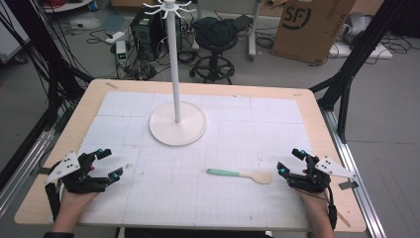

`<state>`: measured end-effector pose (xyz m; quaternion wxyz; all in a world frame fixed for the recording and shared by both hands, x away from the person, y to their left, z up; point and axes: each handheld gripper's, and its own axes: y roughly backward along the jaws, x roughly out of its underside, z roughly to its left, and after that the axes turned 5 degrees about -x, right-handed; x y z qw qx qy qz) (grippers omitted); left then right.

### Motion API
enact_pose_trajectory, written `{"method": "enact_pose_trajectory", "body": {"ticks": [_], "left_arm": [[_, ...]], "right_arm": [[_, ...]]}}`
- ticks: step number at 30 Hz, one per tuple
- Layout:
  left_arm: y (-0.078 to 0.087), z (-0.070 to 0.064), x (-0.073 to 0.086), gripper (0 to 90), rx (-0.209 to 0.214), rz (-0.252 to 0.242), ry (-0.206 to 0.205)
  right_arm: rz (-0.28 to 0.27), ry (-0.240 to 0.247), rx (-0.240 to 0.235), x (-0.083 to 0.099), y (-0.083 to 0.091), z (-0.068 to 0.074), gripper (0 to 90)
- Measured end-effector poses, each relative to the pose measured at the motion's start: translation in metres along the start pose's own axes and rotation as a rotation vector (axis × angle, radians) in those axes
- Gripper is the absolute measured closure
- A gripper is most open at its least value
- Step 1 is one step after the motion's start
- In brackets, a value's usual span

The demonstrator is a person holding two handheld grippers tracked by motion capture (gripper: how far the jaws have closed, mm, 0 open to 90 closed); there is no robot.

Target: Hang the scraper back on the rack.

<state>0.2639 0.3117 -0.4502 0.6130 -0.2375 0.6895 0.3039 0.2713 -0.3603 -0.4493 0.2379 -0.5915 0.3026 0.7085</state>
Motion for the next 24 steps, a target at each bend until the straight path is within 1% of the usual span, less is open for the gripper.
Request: {"method": "enact_pose_trajectory", "body": {"ticks": [3, 4, 5, 6, 9, 12, 15, 16, 17, 18, 19, 21, 22, 23, 24], "left_arm": [[-0.001, 0.0, 0.0, 15.8, 0.008, 0.007, -0.003], [-0.001, 0.0, 0.0, 14.3, 0.007, 0.007, -0.002], [-0.001, 0.0, 0.0, 14.3, 0.006, 0.01, -0.003], [-0.001, 0.0, 0.0, 13.1, 0.005, 0.009, 0.004], [-0.001, 0.001, 0.0, 13.0, 0.006, 0.01, 0.007], [-0.001, 0.0, 0.0, 13.0, 0.003, 0.014, -0.003], [-0.001, 0.0, 0.0, 13.1, -0.002, 0.012, 0.002], [-0.001, 0.0, 0.0, 13.1, -0.003, 0.011, 0.003], [-0.001, 0.0, 0.0, 13.1, -0.003, 0.01, 0.002], [-0.001, 0.0, 0.0, 13.2, -0.002, 0.011, 0.0], [-0.001, 0.0, 0.0, 13.2, -0.002, 0.013, -0.001], [-0.001, 0.0, 0.0, 13.2, -0.001, 0.012, -0.002], [-0.001, 0.0, 0.0, 13.2, -0.001, 0.013, -0.002], [-0.001, 0.0, 0.0, 13.2, 0.0, 0.012, -0.003], [-0.001, 0.0, 0.0, 13.2, 0.001, 0.012, -0.004]], "right_arm": [[0.007, 0.006, -0.009, 0.0, -0.001, 0.0, 15.5], [0.018, 0.014, -0.028, -0.001, -0.001, 0.0, 15.4], [0.018, 0.014, -0.028, -0.001, -0.001, 0.0, 15.4], [0.026, 0.02, -0.039, -0.001, -0.002, 0.0, 15.3], [0.048, 0.028, -0.068, -0.002, -0.005, -0.001, 15.2], [0.039, 0.039, -0.099, -0.005, -0.007, 0.0, 15.0], [0.037, 0.062, -0.126, -0.012, -0.01, 0.004, 15.0], [0.039, 0.071, -0.142, -0.016, -0.012, 0.006, 15.0], [0.039, 0.071, -0.142, -0.016, -0.012, 0.006, 15.0], [0.046, 0.07, -0.165, -0.019, -0.016, 0.007, 15.0], [0.046, 0.07, -0.165, -0.019, -0.016, 0.007, 15.0], [0.068, 0.076, -0.186, -0.021, -0.019, 0.01, 15.0], [0.093, 0.089, -0.206, -0.023, -0.024, 0.012, 15.0], [0.093, 0.089, -0.206, -0.023, -0.024, 0.012, 15.0], [0.106, 0.093, -0.223, -0.024, -0.027, 0.014, 15.0]]}}
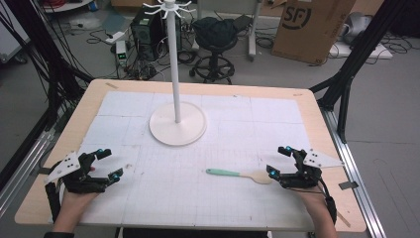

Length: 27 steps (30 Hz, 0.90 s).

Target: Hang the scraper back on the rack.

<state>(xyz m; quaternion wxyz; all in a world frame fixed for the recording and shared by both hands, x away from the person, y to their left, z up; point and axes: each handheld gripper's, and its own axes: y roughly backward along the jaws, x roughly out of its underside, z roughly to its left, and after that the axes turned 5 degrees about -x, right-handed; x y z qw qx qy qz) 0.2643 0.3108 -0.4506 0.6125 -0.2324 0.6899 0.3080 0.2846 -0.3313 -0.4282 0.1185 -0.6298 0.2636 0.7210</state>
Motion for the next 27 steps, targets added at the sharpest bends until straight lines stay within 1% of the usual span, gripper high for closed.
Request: {"method": "enact_pose_trajectory", "body": {"ticks": [4, 5, 6, 7, 8, 9, 11, 12, 17, 21, 23, 24, 25, 26, 27], "left_arm": [[0.0, -0.001, 0.0, 13.2, -0.007, -0.002, -0.002], [0.0, -0.001, 0.0, 13.1, -0.008, 0.001, -0.008], [0.0, -0.002, 0.0, 13.1, -0.01, -0.001, -0.009], [0.0, -0.002, 0.0, 13.2, -0.011, 0.0, -0.012], [0.0, -0.002, 0.0, 13.2, -0.01, 0.0, -0.011], [0.0, -0.002, 0.0, 13.2, -0.009, 0.001, -0.011], [0.0, -0.002, 0.0, 13.2, -0.009, 0.0, -0.009], [0.0, -0.002, 0.0, 13.2, -0.01, 0.0, -0.008], [0.0, -0.002, 0.0, 13.1, -0.015, 0.001, -0.009], [0.0, -0.002, 0.0, 13.1, -0.015, 0.001, -0.011], [0.0, -0.002, 0.0, 13.2, -0.016, 0.001, -0.012], [0.0, -0.002, 0.0, 13.2, -0.014, 0.001, -0.014], [0.0, -0.002, 0.0, 13.2, -0.013, 0.001, -0.014], [0.0, -0.002, 0.0, 13.2, -0.015, 0.002, -0.013], [0.0, -0.002, 0.0, 13.2, -0.014, 0.001, -0.012]], "right_arm": [[0.069, 0.023, -0.076, -0.004, -0.014, 0.002, 15.5], [0.107, 0.026, -0.102, -0.005, -0.021, 0.003, 15.5], [0.107, 0.026, -0.102, -0.005, -0.021, 0.003, 15.5], [0.14, 0.038, -0.118, -0.005, -0.028, 0.004, 16.0], [0.14, 0.038, -0.118, -0.005, -0.028, 0.004, 16.0], [0.159, 0.042, -0.127, -0.005, -0.03, 0.005, 16.7], [0.177, 0.046, -0.139, -0.004, -0.035, 0.005, 17.9], [0.198, 0.042, -0.155, -0.004, -0.038, 0.004, 20.6], [0.223, 0.049, -0.163, -0.002, -0.042, 0.005, 22.6], [0.26, 0.062, -0.201, -0.002, -0.051, 0.008, 28.3], [0.286, 0.067, -0.234, -0.001, -0.056, 0.01, 32.3], [0.3, 0.072, -0.247, -0.001, -0.059, 0.01, 34.7], [0.328, 0.095, -0.265, -0.001, -0.064, 0.012, 41.9], [0.328, 0.095, -0.265, -0.001, -0.064, 0.012, 41.9], [0.342, 0.107, -0.275, -0.001, -0.067, 0.013, 44.5]]}}
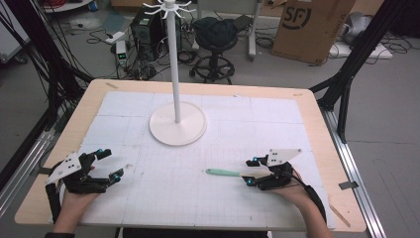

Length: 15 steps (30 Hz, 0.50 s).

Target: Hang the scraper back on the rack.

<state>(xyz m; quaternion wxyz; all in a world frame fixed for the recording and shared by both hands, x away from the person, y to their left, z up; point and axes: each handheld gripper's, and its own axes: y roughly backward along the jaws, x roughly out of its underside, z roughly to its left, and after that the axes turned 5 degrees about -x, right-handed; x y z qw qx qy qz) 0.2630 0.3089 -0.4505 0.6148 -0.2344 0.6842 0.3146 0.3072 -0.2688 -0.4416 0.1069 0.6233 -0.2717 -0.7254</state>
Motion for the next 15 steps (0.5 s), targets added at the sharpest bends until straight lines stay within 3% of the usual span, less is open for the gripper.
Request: {"method": "enact_pose_trajectory", "body": {"ticks": [6, 15], "left_arm": [[0.0, 0.0, 0.0, 13.2, 0.001, 0.002, -0.004], [-0.001, 0.0, 0.0, 13.6, 0.001, 0.005, -0.003]], "right_arm": [[0.082, 0.021, -0.014, -0.005, -0.011, -0.003, 59.8], [0.141, -0.017, -0.003, 0.0, -0.014, -0.007, 66.5]]}}
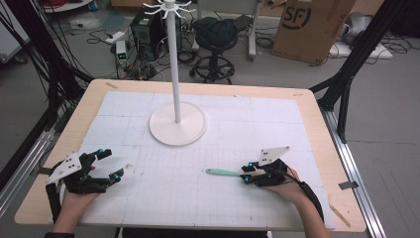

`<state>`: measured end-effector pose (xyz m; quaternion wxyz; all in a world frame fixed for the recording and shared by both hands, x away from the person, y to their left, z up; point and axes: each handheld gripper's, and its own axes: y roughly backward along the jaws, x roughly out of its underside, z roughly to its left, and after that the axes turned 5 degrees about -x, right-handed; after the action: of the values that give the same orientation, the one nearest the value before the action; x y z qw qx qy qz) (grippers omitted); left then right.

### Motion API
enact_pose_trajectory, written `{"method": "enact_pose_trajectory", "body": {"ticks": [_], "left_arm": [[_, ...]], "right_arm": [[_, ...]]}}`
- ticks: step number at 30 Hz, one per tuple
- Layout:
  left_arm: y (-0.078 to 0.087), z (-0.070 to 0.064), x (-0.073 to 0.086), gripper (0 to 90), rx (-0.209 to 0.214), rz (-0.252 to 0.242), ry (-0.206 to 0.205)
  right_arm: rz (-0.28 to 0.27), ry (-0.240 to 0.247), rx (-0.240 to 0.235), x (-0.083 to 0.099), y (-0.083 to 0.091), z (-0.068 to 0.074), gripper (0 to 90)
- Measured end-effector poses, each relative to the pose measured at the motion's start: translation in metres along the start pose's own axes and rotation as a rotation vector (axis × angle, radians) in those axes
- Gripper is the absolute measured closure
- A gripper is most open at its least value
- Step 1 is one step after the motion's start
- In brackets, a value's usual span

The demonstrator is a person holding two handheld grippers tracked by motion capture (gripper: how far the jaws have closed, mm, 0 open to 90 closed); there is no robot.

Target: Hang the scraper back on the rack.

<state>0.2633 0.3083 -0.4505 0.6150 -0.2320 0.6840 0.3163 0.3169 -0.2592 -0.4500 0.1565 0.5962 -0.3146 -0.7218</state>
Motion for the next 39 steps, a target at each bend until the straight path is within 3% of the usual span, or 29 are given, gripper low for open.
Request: {"method": "enact_pose_trajectory", "body": {"ticks": [10, 17, 22, 25, 31, 39], "left_arm": [[-0.001, 0.0, 0.0, 15.7, -0.004, 0.009, -0.003], [-0.001, -0.001, 0.0, 16.5, -0.005, 0.012, -0.008], [-0.001, -0.001, 0.0, 16.5, -0.005, 0.011, -0.009], [-0.001, -0.001, 0.0, 16.5, -0.005, 0.011, -0.008], [-0.001, -0.001, 0.0, 16.5, -0.004, 0.015, -0.014], [-0.001, -0.001, 0.0, 16.5, -0.006, 0.013, -0.013]], "right_arm": [[0.01, 0.019, 0.019, -0.001, -0.001, 0.003, 78.7], [0.016, -0.03, 0.002, -0.002, 0.0, 0.001, 81.3], [0.014, -0.044, 0.028, -0.004, 0.001, 0.001, 81.6], [-0.018, -0.062, 0.042, -0.007, 0.005, 0.0, 81.6], [-0.095, -0.082, 0.05, -0.024, 0.018, -0.001, 81.6], [-0.135, -0.104, 0.053, -0.064, 0.036, -0.004, 81.6]]}}
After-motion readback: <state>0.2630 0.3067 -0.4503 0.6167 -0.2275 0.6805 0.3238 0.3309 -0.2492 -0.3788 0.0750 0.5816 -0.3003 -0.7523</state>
